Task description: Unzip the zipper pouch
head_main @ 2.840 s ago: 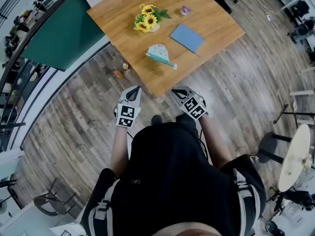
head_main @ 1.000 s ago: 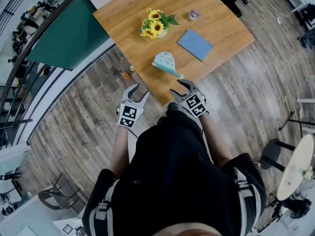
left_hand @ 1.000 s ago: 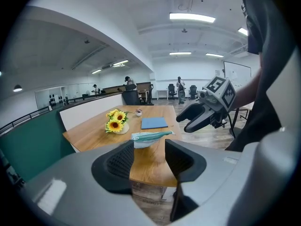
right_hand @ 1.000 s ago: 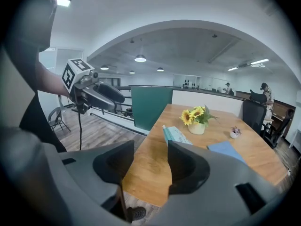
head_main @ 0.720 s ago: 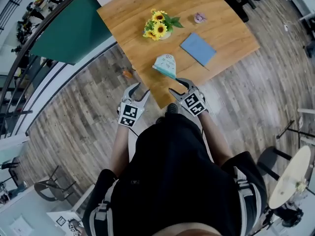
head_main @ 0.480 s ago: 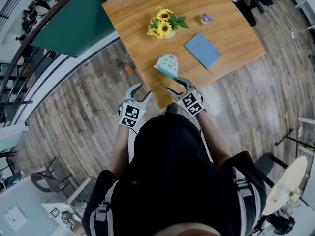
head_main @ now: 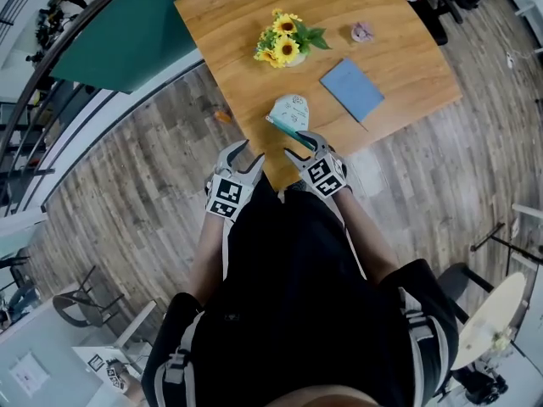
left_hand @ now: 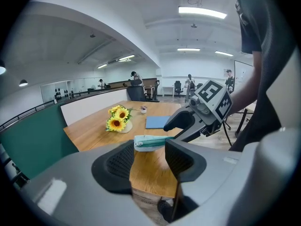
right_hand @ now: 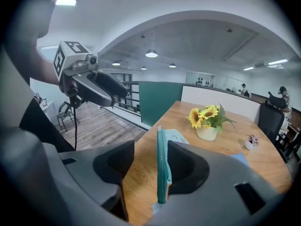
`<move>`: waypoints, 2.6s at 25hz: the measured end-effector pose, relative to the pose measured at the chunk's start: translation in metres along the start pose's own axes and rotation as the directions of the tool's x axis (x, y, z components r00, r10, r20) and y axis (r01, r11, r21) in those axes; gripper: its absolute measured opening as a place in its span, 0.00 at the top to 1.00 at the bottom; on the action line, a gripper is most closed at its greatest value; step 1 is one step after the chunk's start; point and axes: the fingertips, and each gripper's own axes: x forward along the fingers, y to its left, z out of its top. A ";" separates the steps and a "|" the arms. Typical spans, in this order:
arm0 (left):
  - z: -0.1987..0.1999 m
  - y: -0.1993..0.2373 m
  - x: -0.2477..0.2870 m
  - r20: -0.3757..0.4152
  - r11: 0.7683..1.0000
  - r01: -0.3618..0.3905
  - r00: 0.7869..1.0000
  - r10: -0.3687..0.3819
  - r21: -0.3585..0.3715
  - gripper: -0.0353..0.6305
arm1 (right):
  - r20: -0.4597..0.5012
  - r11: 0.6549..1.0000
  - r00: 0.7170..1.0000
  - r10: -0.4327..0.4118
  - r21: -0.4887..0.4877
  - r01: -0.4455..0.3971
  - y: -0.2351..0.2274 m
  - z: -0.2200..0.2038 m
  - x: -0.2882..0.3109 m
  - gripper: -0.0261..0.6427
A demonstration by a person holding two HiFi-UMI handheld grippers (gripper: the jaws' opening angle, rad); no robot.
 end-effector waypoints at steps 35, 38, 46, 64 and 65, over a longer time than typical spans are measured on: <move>-0.003 0.060 0.060 0.022 0.968 0.238 0.971 -0.240 0.081 0.65 | -0.092 0.973 0.978 -0.186 -0.156 0.171 -0.056 0.023 0.032 0.91; 0.002 0.062 0.065 0.029 0.961 0.256 0.965 -0.260 0.099 0.65 | -0.095 0.974 0.983 -0.159 -0.176 0.141 -0.055 0.029 0.029 0.91; 0.011 0.062 0.071 0.049 0.932 0.340 0.936 -0.348 0.122 0.63 | -0.032 0.989 0.999 0.017 -0.147 -0.021 -0.028 0.057 0.018 0.92; 0.030 0.039 0.058 0.052 0.817 0.539 0.828 -0.559 0.205 0.87 | -0.019 0.984 0.998 0.060 -0.168 -0.062 -0.024 0.082 0.011 0.90; 0.029 0.040 0.060 0.044 0.829 0.515 0.843 -0.536 0.217 0.88 | -0.020 0.987 0.999 0.032 -0.158 -0.035 -0.028 0.081 0.012 0.88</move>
